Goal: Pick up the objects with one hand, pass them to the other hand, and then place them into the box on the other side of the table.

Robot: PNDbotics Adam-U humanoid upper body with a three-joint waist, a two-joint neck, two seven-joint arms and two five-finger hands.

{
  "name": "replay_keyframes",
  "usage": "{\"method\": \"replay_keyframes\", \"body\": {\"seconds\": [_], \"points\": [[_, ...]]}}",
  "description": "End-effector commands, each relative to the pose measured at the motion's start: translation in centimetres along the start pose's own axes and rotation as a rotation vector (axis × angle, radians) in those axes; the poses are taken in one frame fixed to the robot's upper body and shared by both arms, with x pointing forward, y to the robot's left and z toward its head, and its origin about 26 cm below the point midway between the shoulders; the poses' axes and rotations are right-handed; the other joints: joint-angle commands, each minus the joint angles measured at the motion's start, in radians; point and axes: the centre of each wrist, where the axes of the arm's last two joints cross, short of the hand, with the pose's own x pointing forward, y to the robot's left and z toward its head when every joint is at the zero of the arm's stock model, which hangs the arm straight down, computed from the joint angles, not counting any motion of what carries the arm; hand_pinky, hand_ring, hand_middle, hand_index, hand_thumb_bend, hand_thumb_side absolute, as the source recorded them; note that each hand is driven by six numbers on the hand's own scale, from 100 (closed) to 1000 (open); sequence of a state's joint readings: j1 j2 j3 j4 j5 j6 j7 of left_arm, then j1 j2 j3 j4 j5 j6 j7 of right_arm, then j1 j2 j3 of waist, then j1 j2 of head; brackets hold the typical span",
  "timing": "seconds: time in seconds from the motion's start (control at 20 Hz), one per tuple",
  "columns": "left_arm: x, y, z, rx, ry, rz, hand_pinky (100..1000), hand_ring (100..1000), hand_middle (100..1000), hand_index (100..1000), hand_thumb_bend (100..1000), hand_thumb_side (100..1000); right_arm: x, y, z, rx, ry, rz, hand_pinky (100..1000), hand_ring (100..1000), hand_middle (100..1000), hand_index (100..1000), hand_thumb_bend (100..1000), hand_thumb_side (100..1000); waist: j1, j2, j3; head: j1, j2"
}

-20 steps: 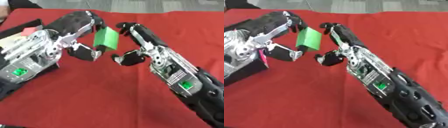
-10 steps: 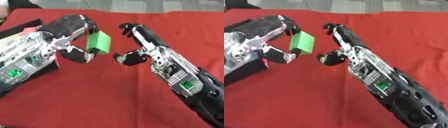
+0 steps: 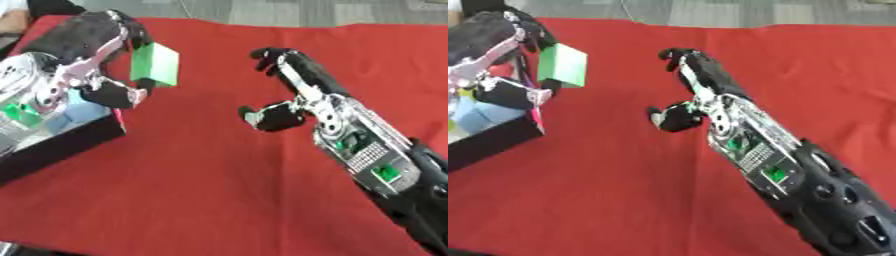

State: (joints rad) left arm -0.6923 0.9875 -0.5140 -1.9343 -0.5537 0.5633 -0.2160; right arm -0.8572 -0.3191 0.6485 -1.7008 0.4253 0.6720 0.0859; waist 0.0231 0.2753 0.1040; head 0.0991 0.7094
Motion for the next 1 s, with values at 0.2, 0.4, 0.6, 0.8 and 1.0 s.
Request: {"method": "replay_keyframes", "body": {"seconds": [0.2,0.4,0.6,0.8,1.0], "points": [[-3.1,1.5,0.8,0.087,0.130,-0.038,741,643,411,383,244,111,0.2,-1.0,0.0,-0.045,0.003,-0.009,948,796,748,889,371,100,-0.003,-0.026,0.000,0.041,-0.007],[-4.9,0.8,0.8,0.096,0.204,-0.045,741,643,410,384,249,109,0.2,-1.1,0.1,-0.058,0.010,-0.022,945,793,744,879,357,100,-0.008,-0.026,0.000,0.075,-0.009],[-6.3,0.4,1.1,0.102,0.260,-0.045,741,640,409,383,241,103,0.2,-1.3,0.2,-0.074,0.018,-0.035,944,795,741,873,325,100,-0.014,-0.026,0.000,0.106,-0.010],[-7.6,0.2,1.3,0.113,0.320,-0.044,741,641,409,383,249,101,0.1,-1.4,0.3,-0.080,0.029,-0.045,944,795,739,872,316,100,-0.020,-0.026,0.001,0.128,-0.012],[-9.4,-0.8,1.1,0.108,0.397,-0.050,739,642,413,385,254,105,0.0,-1.8,0.4,-0.096,0.037,-0.055,935,784,726,863,290,100,-0.025,-0.026,-0.001,0.139,-0.012]]}}
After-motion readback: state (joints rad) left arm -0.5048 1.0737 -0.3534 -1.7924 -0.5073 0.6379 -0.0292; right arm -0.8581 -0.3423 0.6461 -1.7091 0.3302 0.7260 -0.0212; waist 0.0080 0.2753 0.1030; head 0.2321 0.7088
